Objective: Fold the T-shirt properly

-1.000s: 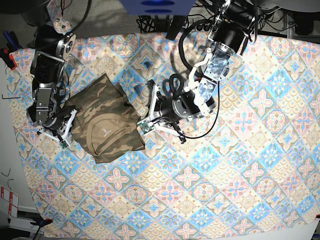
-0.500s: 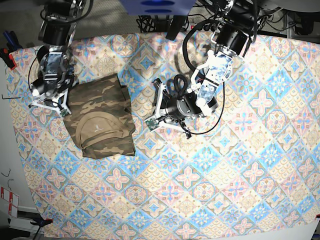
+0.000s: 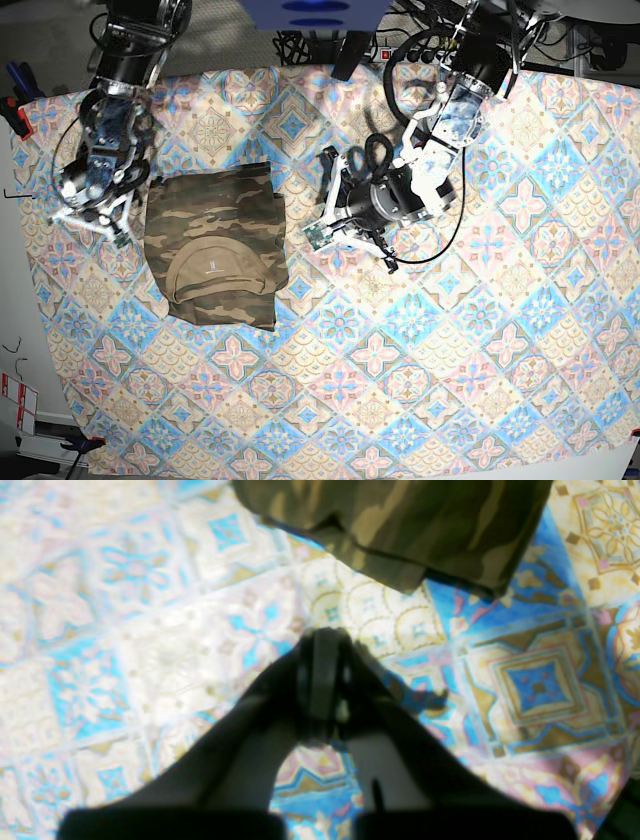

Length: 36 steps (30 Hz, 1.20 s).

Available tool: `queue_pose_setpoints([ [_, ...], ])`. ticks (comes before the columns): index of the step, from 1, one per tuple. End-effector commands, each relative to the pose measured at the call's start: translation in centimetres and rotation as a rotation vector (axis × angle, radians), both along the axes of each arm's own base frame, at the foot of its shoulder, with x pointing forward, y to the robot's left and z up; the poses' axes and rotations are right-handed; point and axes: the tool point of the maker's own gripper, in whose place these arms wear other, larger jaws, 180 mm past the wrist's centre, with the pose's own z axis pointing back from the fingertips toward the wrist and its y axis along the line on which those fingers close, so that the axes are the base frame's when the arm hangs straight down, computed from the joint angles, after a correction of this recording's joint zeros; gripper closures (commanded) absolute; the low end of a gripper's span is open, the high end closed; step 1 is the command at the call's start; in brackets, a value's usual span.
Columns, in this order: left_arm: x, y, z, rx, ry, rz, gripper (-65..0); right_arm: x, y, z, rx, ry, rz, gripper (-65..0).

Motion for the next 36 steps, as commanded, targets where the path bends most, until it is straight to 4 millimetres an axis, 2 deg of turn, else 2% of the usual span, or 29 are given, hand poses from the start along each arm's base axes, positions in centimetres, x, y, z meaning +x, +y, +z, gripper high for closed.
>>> queue_pose_setpoints([
  [1,0.5,0.0,1.5,-0.022,-0.049,0.000,0.0,0.5,-0.9,1.5,-0.030,-0.034,-0.019,-4.1],
  [6,-1.4,2.0,1.0,-0.009,-0.034,0.021,0.0,0.4,-2.0,3.7,-0.079,-0.073,-0.050,-4.1],
  [8,-2.1,3.2,0.1,0.004,-0.009,0.060,0.0,-1.1,-3.1,3.9,-0.105,-0.051,-0.092,-4.1],
  [10,-2.9,4.6,-1.0,0.030,0.004,0.100,0.0,-1.9,-4.5,5.3,-0.152,-0.070,-0.132,-4.1],
  [16,-5.4,8.0,-2.9,0.005,-0.003,0.235,0.0,-5.4,-5.8,6.4,-0.204,-0.072,-0.270,-4.0],
  [20,-7.2,9.3,-3.2,-0.078,-0.012,0.342,0.0,-7.9,-6.1,5.9,-0.204,-0.044,-0.319,-4.0],
  [24,-9.4,9.7,-3.6,-0.117,0.003,0.372,0.0,-9.9,-5.2,5.3,-0.200,-0.012,-0.324,-4.0],
  [28,-11.9,9.4,-4.5,-0.129,0.060,0.377,0.0,-13.0,-4.3,3.9,-0.190,0.063,-0.320,-3.9],
  [34,-14.4,9.6,-5.4,-0.114,0.118,0.387,0.0,-15.9,-2.4,2.1,-0.149,0.133,-0.326,-3.9],
  [36,-15.1,10.4,-5.7,-0.099,0.134,0.406,0.0,-16.7,-2.1,2.0,-0.149,0.150,-0.327,-3.9],
])
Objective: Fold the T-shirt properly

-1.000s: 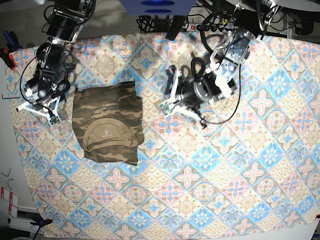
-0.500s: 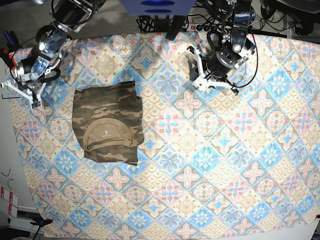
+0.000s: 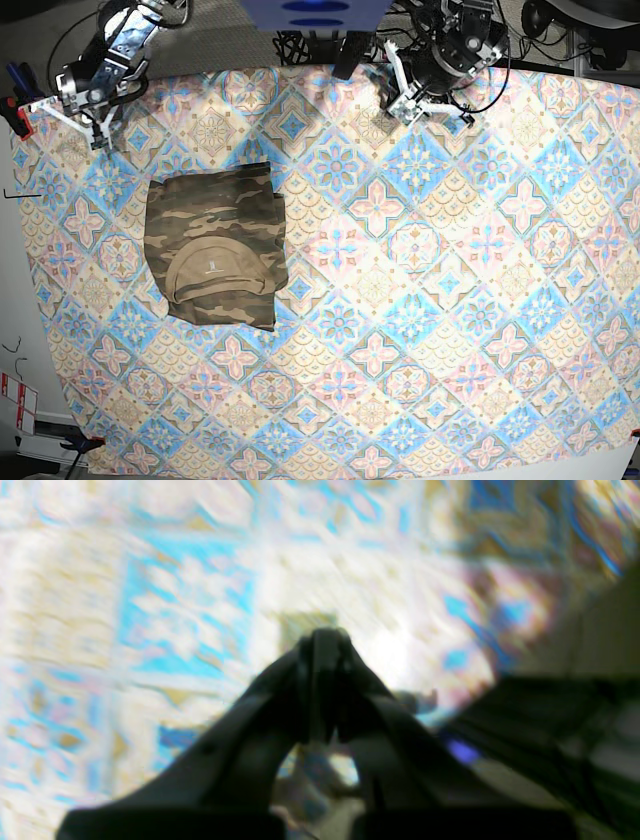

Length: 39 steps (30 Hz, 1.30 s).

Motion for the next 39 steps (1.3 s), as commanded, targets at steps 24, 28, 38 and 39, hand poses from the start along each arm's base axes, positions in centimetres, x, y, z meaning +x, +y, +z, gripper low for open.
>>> queue_pose_setpoints([
  [24,-9.3,1.2,-2.4,0.015,0.219,0.025,0.0,-9.4,-0.3,-0.3,-0.011,0.205,-0.005,-3.8],
  [28,-12.6,2.5,-5.1,0.037,0.331,0.014,0.0,-11.1,0.9,-2.0,0.063,0.239,-0.019,-3.8],
  [38,-16.6,2.6,-7.7,-0.015,0.426,0.051,0.0,-13.7,4.9,-8.1,0.285,0.236,-0.024,-3.8],
  [39,-17.0,2.7,-8.2,-0.014,0.441,0.054,0.0,-13.7,5.5,-8.6,0.316,0.218,-0.033,-3.8],
])
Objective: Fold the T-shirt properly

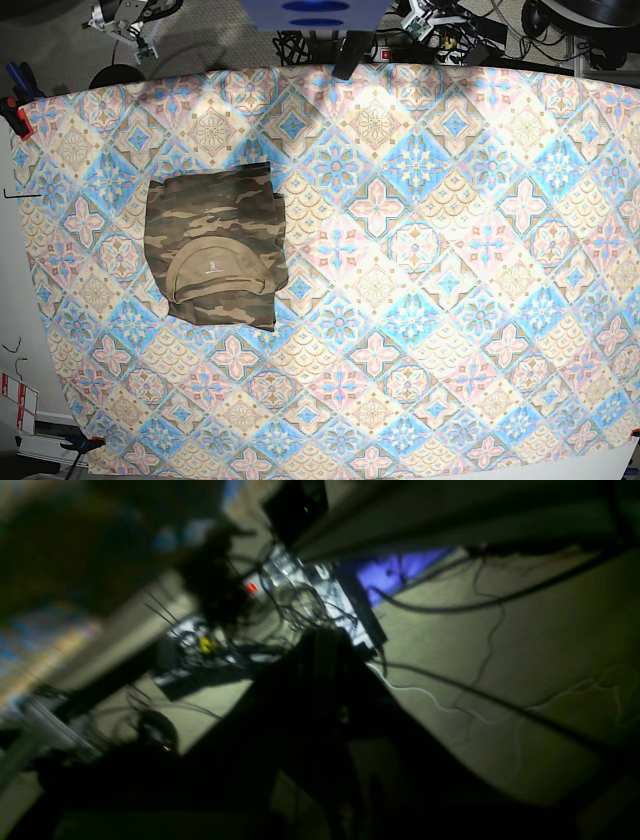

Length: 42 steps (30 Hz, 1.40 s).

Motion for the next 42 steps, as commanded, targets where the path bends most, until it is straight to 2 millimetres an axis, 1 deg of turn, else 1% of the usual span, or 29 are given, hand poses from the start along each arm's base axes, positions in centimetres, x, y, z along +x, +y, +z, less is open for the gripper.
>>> queue_pose_setpoints([
  [1,-0.3,0.3,0.0,-0.002,0.003,0.001,0.0,-0.1,-0.2,0.1,-0.001,-0.010,-0.006,-3.8],
  [4,-1.2,0.5,-1.0,-0.001,0.041,0.011,0.0,-1.0,0.7,-0.9,0.037,0.007,-0.025,-3.8],
  [6,-1.2,0.6,-1.6,0.001,0.053,0.015,0.0,-2.0,1.5,-1.7,0.068,0.033,-0.039,-3.8],
  [7,-1.4,0.7,-1.9,0.001,0.064,0.018,0.0,-2.0,1.9,-2.1,0.084,0.031,-0.044,-3.8],
  [8,-1.4,0.7,-2.3,0.002,0.073,0.019,0.0,-1.6,2.3,-2.6,0.102,0.014,-0.049,-3.8],
  [9,-1.5,0.8,-2.8,0.003,0.086,0.023,0.0,-1.7,2.6,-3.0,0.116,0.010,-0.063,-3.8],
  [11,-1.5,1.4,-3.8,0.012,0.108,0.020,0.0,-3.2,3.3,-4.0,0.151,0.016,-0.110,-3.8],
  [12,-2.0,1.7,-4.3,0.016,0.131,0.017,0.0,-4.0,3.9,-4.5,0.173,0.021,-0.128,-3.8],
  [14,-2.5,1.7,-5.4,0.015,0.170,0.008,0.0,-4.6,5.0,-5.4,0.214,0.018,-0.153,-3.8],
  [16,-3.0,1.8,-6.4,0.013,0.207,0.012,0.0,-3.0,6.2,-6.4,0.254,-0.012,-0.169,-3.8],
  [19,-3.2,1.7,-7.4,-0.011,0.218,0.048,0.0,-3.7,7.3,-7.5,0.294,-0.015,-0.242,-3.8],
  [20,-3.2,1.6,-7.7,-0.024,0.217,0.064,0.0,-3.3,7.7,-7.9,0.309,-0.029,-0.265,-3.8],
  [21,-3.3,1.9,-8.1,-0.026,0.223,0.075,0.0,-2.7,8.2,-8.3,0.325,-0.041,-0.284,-3.8],
  [22,-3.4,2.5,-8.5,-0.021,0.234,0.082,0.0,-2.7,8.9,-8.6,0.344,-0.037,-0.299,-3.8],
  [24,-3.5,2.8,-9.3,-0.023,0.263,0.107,0.0,-3.2,10.4,-9.2,0.385,-0.012,-0.319,-3.8],
  [28,-3.7,3.3,-10.4,-0.025,0.285,0.123,0.0,-2.0,10.5,-9.9,0.415,-0.015,-0.329,-3.8],
  [31,-3.2,3.4,-10.9,-0.040,0.283,0.143,0.0,-0.8,11.5,-10.5,0.449,-0.067,-0.342,-3.8],
  [34,-2.3,4.3,-11.4,-0.032,0.295,0.163,0.0,-0.5,14.1,-11.2,0.520,-0.066,-0.373,-3.9],
  [36,-1.4,4.3,-11.7,-0.032,0.300,0.174,0.0,0.4,14.8,-11.7,0.562,-0.074,-0.393,-3.9],
  [38,-0.1,4.8,-12.0,-0.010,0.282,0.176,0.0,1.2,16.6,-12.0,0.621,-0.084,-0.424,-3.9],
  [39,0.7,5.4,-12.3,0.023,0.261,0.179,0.0,1.5,17.1,-12.1,0.644,-0.091,-0.441,-3.9],
  [40,1.2,6.2,-12.6,0.063,0.239,0.167,0.0,2.0,17.2,-12.3,0.650,-0.103,-0.457,-3.9],
  [42,1.5,7.4,-13.0,0.139,0.209,0.125,0.0,2.7,16.6,-13.2,0.592,-0.130,-0.496,-3.9],
])
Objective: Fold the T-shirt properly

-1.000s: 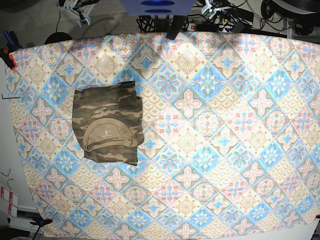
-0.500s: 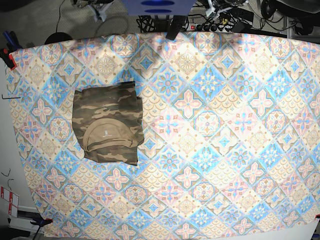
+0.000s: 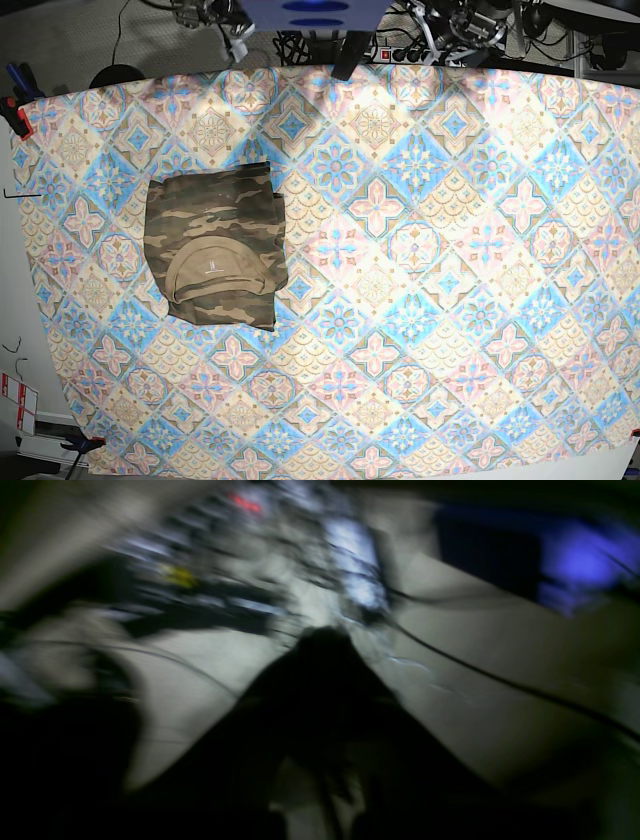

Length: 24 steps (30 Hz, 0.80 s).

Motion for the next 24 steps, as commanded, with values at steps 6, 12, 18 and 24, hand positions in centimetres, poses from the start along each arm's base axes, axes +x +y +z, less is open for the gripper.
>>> queue_pose_setpoints([
  [6,1.5,2.9,-0.5,0.163,-0.058,-0.095,0.0,1.3,-2.3,-1.4,-0.156,-0.013,-0.073,-4.0],
  [12,2.3,3.4,-0.5,0.190,-0.079,-0.089,0.0,1.6,-2.0,-1.6,-0.167,-0.013,-0.079,-4.0],
  [18,3.1,3.0,-0.5,0.185,-0.092,-0.083,0.0,1.7,-2.4,-1.6,-0.175,-0.018,-0.079,-4.0],
  [24,4.3,1.3,-0.7,0.164,-0.112,-0.073,0.0,3.4,-4.9,-1.6,-0.213,-0.045,-0.063,-4.0],
])
